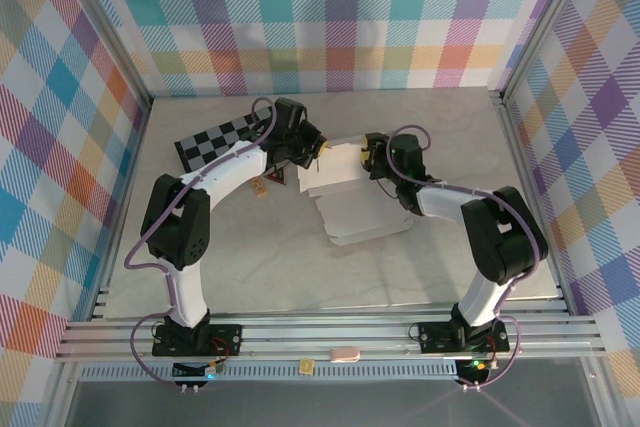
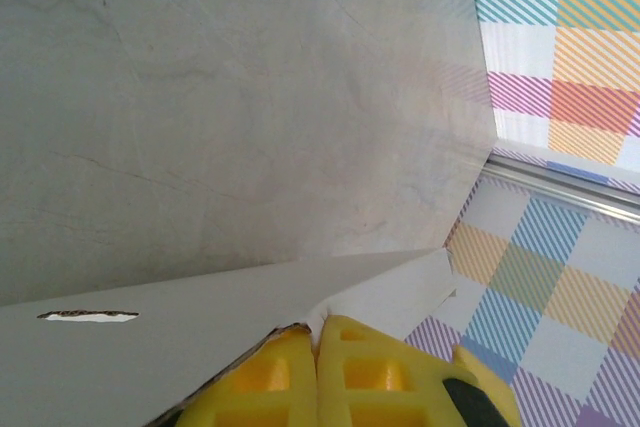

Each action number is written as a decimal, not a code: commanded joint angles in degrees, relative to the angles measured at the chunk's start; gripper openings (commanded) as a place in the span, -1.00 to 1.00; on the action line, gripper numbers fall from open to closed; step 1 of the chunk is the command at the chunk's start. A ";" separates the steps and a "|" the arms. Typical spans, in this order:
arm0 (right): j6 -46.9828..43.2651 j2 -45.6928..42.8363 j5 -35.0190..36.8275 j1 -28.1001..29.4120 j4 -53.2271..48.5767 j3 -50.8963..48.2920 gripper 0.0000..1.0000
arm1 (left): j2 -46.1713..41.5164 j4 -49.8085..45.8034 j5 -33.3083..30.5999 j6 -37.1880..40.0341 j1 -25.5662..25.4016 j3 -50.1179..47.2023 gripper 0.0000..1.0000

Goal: Fold the paper box

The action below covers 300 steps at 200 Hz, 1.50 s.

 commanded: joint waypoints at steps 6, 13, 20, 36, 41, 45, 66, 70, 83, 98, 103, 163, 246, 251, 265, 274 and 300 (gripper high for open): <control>-2.04 1.76 -1.12 0.12 -0.72 4.32 -0.26 | -0.16 -0.92 1.92 2.70 0.54 1.64 -1.00; -2.57 2.07 -1.04 0.12 -1.68 5.00 -0.27 | -0.01 -1.22 2.36 3.16 0.63 1.89 -1.00; -3.07 2.40 -1.12 0.06 -2.71 5.78 -0.28 | 0.09 -1.80 2.83 3.53 0.71 2.17 -1.00; -3.74 3.62 -1.65 -0.10 -3.53 7.16 -0.38 | 0.11 -1.98 3.30 4.03 0.81 2.29 -1.00; -3.69 4.05 -1.65 -0.17 -3.52 7.31 -0.41 | 0.08 -1.82 3.40 4.08 0.89 2.23 -1.00; -3.62 4.32 -1.67 -0.20 -3.62 7.44 -0.43 | 0.10 -1.77 3.57 4.12 0.90 2.25 -1.00; -3.87 5.02 -2.42 -0.47 -5.27 8.14 -0.47 | 0.36 -2.11 4.09 4.67 1.07 2.77 -1.00; -4.03 5.02 -2.53 -0.60 -5.69 8.23 -0.46 | 0.37 -2.24 4.11 4.82 1.17 2.94 -1.00; -4.57 4.89 -2.40 -0.61 -6.38 8.28 -0.44 | 0.59 -2.54 4.52 5.38 1.24 3.29 -1.00; -4.99 5.30 -2.65 -0.84 -6.75 8.81 -0.43 | 0.84 -2.73 5.05 5.75 1.33 3.52 -1.00; -5.16 5.51 -2.83 -0.96 -6.93 9.17 -0.44 | 0.96 -2.77 5.21 5.83 1.34 3.53 -1.00; -5.95 6.17 -3.35 -1.17 -8.19 10.71 -0.74 | 1.53 -3.11 6.31 6.70 1.57 3.93 -1.00; 0.06 0.31 -1.81 -3.50 -23.95 15.02 -1.00 | -10.06 -8.75 0.70 15.44 6.32 -1.58 -0.13; 0.80 -0.35 -1.48 -3.63 -26.13 15.44 -1.00 | -11.05 -8.46 0.97 15.54 7.22 -3.27 -0.15; 2.79 -2.44 -0.70 -4.07 -30.85 16.60 -1.00 | -13.36 -7.95 1.80 16.03 9.13 -7.82 -0.23; 4.37 -3.41 -0.33 -4.37 -33.34 17.13 -1.00 | -14.48 -6.30 2.53 15.63 9.85 -10.83 -0.31; 7.91 -5.37 0.10 -5.40 -38.85 19.00 -1.00 | -14.96 5.06 5.66 11.36 10.18 -20.58 -0.61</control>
